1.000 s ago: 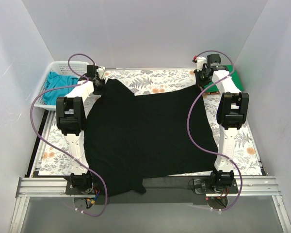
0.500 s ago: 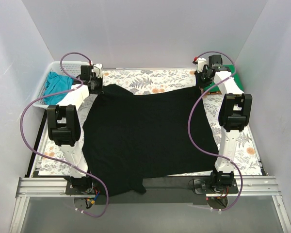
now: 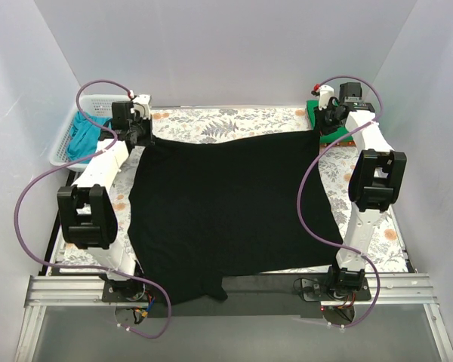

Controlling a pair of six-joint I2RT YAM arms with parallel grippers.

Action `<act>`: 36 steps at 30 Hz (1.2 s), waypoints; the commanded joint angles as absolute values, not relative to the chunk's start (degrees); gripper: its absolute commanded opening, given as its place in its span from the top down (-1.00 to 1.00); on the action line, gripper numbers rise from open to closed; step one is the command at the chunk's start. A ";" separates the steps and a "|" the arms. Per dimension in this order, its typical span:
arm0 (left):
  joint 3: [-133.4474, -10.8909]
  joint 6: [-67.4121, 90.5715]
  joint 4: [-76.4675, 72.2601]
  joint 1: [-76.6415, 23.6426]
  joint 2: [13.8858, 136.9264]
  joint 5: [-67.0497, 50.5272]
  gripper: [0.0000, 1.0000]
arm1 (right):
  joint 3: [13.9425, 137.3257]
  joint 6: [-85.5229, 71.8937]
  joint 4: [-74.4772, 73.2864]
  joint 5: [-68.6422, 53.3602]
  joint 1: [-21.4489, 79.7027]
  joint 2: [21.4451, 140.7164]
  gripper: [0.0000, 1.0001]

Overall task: Fold and stack the t-shirts
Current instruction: Fold the tshirt

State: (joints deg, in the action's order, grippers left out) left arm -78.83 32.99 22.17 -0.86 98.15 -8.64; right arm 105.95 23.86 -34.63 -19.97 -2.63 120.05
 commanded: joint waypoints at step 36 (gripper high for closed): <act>-57.22 32.43 30.50 -0.44 73.39 -9.41 1.00 | 89.74 31.55 -37.00 -22.94 -4.75 106.09 0.97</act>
